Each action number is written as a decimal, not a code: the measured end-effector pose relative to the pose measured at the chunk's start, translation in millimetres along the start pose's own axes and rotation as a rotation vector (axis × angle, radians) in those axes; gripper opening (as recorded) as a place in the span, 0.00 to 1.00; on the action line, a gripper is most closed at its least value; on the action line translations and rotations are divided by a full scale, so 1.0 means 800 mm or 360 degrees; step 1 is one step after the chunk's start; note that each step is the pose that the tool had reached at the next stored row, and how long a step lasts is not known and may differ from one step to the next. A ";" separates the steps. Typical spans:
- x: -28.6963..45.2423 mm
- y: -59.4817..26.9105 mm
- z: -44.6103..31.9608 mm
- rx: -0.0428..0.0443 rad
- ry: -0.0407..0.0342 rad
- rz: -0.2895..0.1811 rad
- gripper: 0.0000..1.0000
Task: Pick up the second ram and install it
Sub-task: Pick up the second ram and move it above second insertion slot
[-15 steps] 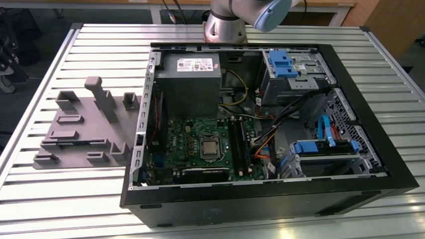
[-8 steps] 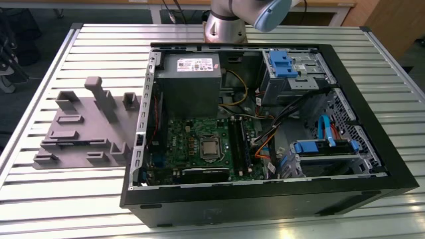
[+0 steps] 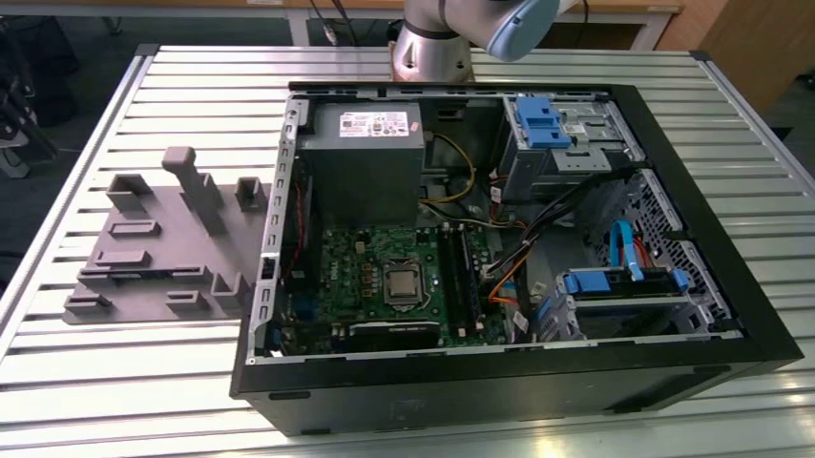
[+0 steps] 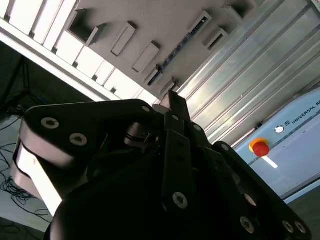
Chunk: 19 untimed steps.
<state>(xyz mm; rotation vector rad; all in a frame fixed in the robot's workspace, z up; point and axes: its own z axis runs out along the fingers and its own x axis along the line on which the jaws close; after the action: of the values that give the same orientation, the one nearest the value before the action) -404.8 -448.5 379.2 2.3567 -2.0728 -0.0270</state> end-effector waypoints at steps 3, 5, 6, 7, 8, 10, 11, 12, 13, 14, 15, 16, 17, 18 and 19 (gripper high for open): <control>0.0000 0.000 0.0032 0.0001 -0.0001 0.0085 0.11; 0.0000 0.000 0.0048 0.0001 -0.0002 0.0134 0.11; 0.0000 0.000 0.0053 0.0001 -0.0002 0.0144 0.11; 0.0000 0.000 0.0054 0.0001 -0.0002 0.0145 0.11; 0.0000 0.000 0.0054 0.0001 -0.0002 0.0145 0.11; 0.0001 0.000 0.0057 0.0002 -0.0002 0.0145 0.11; 0.0000 0.000 0.0057 0.0002 -0.0002 0.0145 0.11; 0.0000 0.000 0.0058 0.0002 -0.0002 0.0145 0.11; 0.0000 0.000 0.0058 0.0002 -0.0002 0.0145 0.11; 0.0000 0.000 0.0058 0.0002 -0.0002 0.0145 0.11; 0.0000 0.000 0.0058 0.0002 -0.0002 0.0145 0.11; 0.0000 0.000 0.0059 0.0002 -0.0002 0.0145 0.11; 0.0000 0.000 0.0059 0.0002 -0.0002 0.0145 0.11; 0.0000 0.000 0.0059 0.0002 -0.0002 0.0145 0.16; 0.0000 0.000 0.0060 0.0002 -0.0002 0.0145 0.23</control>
<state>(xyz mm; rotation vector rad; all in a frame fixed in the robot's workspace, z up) -404.8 -448.4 374.5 2.2602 -2.1788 -0.0273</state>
